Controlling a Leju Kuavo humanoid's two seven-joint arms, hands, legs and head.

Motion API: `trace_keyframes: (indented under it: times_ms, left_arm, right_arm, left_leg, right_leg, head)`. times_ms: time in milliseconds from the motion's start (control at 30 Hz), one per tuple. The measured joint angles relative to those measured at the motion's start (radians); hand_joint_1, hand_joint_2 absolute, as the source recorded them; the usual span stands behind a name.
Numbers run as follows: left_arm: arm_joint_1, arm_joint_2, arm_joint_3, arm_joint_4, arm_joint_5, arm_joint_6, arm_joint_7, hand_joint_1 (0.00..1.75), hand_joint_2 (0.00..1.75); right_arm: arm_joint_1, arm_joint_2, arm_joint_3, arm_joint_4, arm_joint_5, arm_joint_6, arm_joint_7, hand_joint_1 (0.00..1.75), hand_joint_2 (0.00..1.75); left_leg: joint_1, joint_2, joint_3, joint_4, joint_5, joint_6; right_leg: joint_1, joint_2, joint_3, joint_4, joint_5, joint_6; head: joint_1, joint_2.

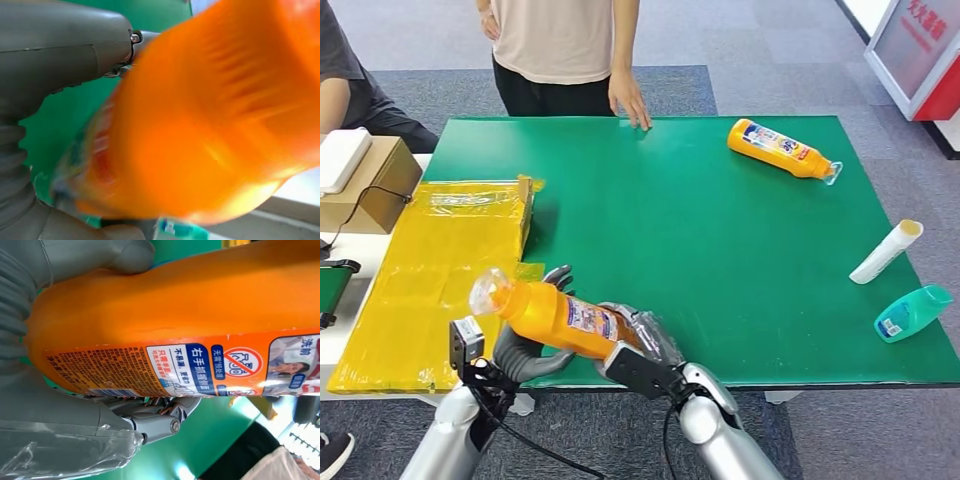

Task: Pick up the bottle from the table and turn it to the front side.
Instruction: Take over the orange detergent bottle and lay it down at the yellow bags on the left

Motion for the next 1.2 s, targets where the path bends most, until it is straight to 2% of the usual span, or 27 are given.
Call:
trace_keyframes:
  times_ms: [67,100,133,200,400,500,633,800,1000,1100,1200]
  left_arm:
    - [-0.004,-0.002,0.000,-0.005,-0.003,0.027,0.003,1.10,1.75]
    - [-0.005,-0.004,0.001,-0.009,-0.007,0.039,0.004,1.53,1.75]
    - [-0.004,-0.007,0.001,-0.013,-0.014,0.051,0.007,1.75,1.75]
    - [-0.002,-0.017,0.001,-0.026,-0.034,0.068,0.013,1.75,1.75]
    - [0.005,-0.046,-0.003,-0.096,-0.173,0.113,0.017,1.75,1.75]
    - [0.007,-0.039,-0.033,-0.153,-0.357,0.187,0.018,1.75,1.75]
    - [0.002,-0.011,-0.098,-0.238,-0.574,0.285,0.088,1.75,1.75]
    - [-0.046,0.064,-0.182,-0.336,-0.810,0.328,0.287,1.75,1.75]
    - [-0.128,0.171,-0.250,-0.369,-1.056,0.310,0.459,1.75,1.75]
    - [-0.150,0.217,-0.259,-0.343,-1.151,0.305,0.492,1.75,1.75]
    - [-0.154,0.259,-0.261,-0.292,-1.195,0.304,0.486,1.75,1.75]
  right_arm:
    - [0.002,0.005,0.006,0.015,0.002,-0.007,-0.004,1.43,1.75]
    - [0.004,0.006,0.008,0.021,0.002,-0.009,-0.006,0.99,1.75]
    - [0.006,0.007,0.010,0.025,0.002,-0.010,-0.007,0.59,1.75]
    - [0.008,0.008,0.010,0.030,0.002,-0.012,-0.007,0.00,1.75]
    - [0.028,0.008,0.007,0.041,0.013,-0.015,0.000,0.00,1.75]
    - [0.038,0.008,-0.008,0.039,0.006,-0.014,0.005,0.00,1.75]
    - [0.061,0.008,-0.047,0.012,-0.001,-0.007,0.016,0.00,1.75]
    - [0.092,0.008,-0.114,-0.049,-0.007,0.008,0.034,0.00,1.75]
    - [0.124,0.008,-0.184,-0.104,-0.014,0.017,0.037,0.00,1.75]
    - [0.137,0.008,-0.207,-0.114,-0.015,0.028,0.036,0.00,1.75]
    - [0.144,0.008,-0.220,-0.115,-0.011,0.038,0.032,0.00,1.75]
  left_leg:
    - [0.000,0.000,0.000,0.000,0.000,0.000]
    - [0.000,0.000,0.000,0.000,0.000,0.000]
    - [0.000,0.000,0.000,0.000,0.000,0.000]
    - [0.000,0.000,0.000,0.000,0.000,0.000]
    - [0.000,0.000,-0.001,0.000,0.000,0.000]
    - [0.000,0.000,-0.001,0.000,0.000,0.000]
    - [0.000,0.000,-0.001,0.000,0.000,0.000]
    - [0.000,0.000,-0.001,0.000,0.001,0.000]
    - [0.000,0.000,-0.001,0.000,0.001,-0.001]
    - [0.000,0.000,-0.001,0.000,0.001,-0.001]
    - [0.000,0.000,-0.001,0.000,0.001,-0.001]
  right_leg:
    - [0.000,0.000,0.000,0.000,0.000,0.000]
    - [0.000,0.000,0.000,0.000,0.000,0.000]
    - [0.000,0.000,0.000,0.000,0.000,0.000]
    - [0.000,0.000,0.000,0.000,0.000,0.000]
    - [0.000,0.000,0.000,0.000,0.000,0.000]
    - [0.000,0.000,-0.001,0.000,0.000,0.000]
    - [0.000,0.000,-0.001,0.000,0.000,0.000]
    - [0.000,0.000,-0.001,0.000,0.000,0.000]
    - [0.000,0.000,-0.001,0.000,0.001,-0.001]
    - [0.000,0.001,-0.001,0.000,0.001,-0.001]
    - [0.000,0.001,-0.002,0.000,0.001,-0.001]
  head:
    - [0.000,0.000]
    - [0.000,0.000]
    - [0.000,0.000]
    - [0.000,0.000]
    - [0.000,0.000]
    - [0.000,0.000]
    - [0.000,0.000]
    - [0.000,0.000]
    - [0.000,0.000]
    - [0.000,0.000]
    - [0.000,0.000]
